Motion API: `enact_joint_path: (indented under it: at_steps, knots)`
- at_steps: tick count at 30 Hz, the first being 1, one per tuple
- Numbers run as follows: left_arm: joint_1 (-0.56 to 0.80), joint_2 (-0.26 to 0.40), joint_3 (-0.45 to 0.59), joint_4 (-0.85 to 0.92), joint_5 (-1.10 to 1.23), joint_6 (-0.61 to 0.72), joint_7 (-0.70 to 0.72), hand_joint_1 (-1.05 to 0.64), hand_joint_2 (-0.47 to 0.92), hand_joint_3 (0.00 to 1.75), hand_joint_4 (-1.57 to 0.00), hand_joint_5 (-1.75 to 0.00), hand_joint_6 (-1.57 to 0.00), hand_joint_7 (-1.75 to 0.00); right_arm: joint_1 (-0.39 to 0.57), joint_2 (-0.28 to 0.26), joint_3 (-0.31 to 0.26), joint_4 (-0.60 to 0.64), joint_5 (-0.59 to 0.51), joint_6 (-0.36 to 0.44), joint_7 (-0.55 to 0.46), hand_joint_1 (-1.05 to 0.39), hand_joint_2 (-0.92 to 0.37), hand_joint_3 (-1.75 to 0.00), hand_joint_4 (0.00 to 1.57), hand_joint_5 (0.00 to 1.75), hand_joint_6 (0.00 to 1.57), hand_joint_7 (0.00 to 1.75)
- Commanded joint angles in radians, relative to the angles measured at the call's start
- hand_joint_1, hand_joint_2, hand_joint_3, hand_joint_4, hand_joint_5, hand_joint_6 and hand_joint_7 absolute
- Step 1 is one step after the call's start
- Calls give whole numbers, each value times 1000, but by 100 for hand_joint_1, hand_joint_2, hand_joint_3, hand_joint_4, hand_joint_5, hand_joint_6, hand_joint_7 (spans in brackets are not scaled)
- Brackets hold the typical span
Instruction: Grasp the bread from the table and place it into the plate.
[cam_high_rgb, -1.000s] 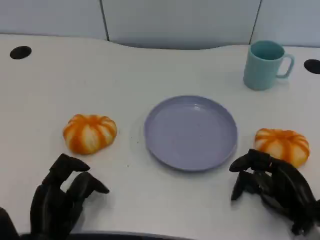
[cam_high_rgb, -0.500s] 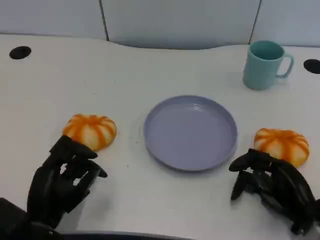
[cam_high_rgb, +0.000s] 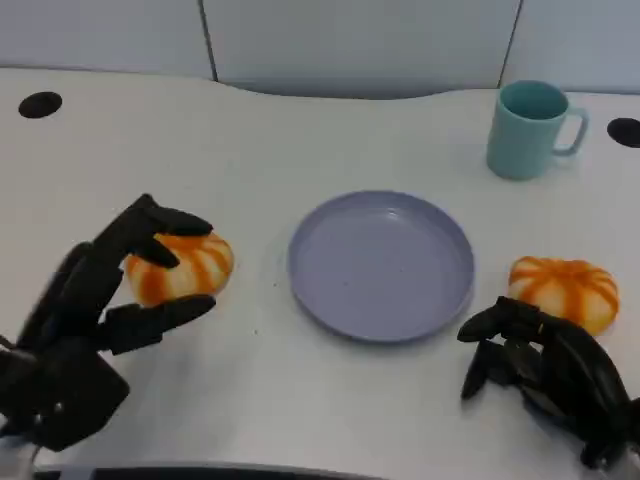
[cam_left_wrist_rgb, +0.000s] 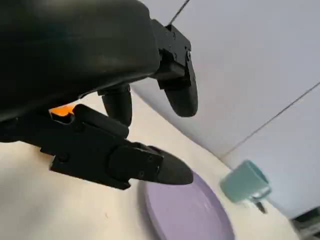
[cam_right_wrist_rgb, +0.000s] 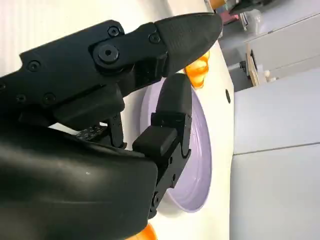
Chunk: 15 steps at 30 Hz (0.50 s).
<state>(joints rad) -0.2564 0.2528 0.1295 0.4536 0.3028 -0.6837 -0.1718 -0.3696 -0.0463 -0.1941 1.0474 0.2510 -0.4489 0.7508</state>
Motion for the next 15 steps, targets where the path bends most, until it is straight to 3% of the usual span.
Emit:
enact_joint_path:
  at_steps: [1,2,7,10,15]
  knots:
    - [-58,100,-52,-21,150,19,102,-73,92,12,0,-141,-24,-62,33,-5,6,20,-14,8,-13,-54,-92,-13,64,155,72,105]
    - [-70,115,-67,-24,170,35,106,-74,92,11,0,-139,-25,-58,33,-5,7,19,-15,7,-14,-54,-92,-14,64,155,72,105]
    - [-118,170,-136,-26,248,103,127,-82,92,2,-5,-87,-34,-20,33,-5,7,23,-14,1,-12,-54,-92,-14,65,155,72,105]
    - [-160,207,-193,-37,313,178,96,-88,92,2,-8,-60,-33,-6,34,-4,3,24,-7,9,-3,-53,-92,-13,65,156,72,105]
    - [-231,233,-284,9,369,247,71,-94,92,2,-6,-41,-28,0,38,-4,3,14,-6,22,-4,-54,-92,-13,64,156,72,105]
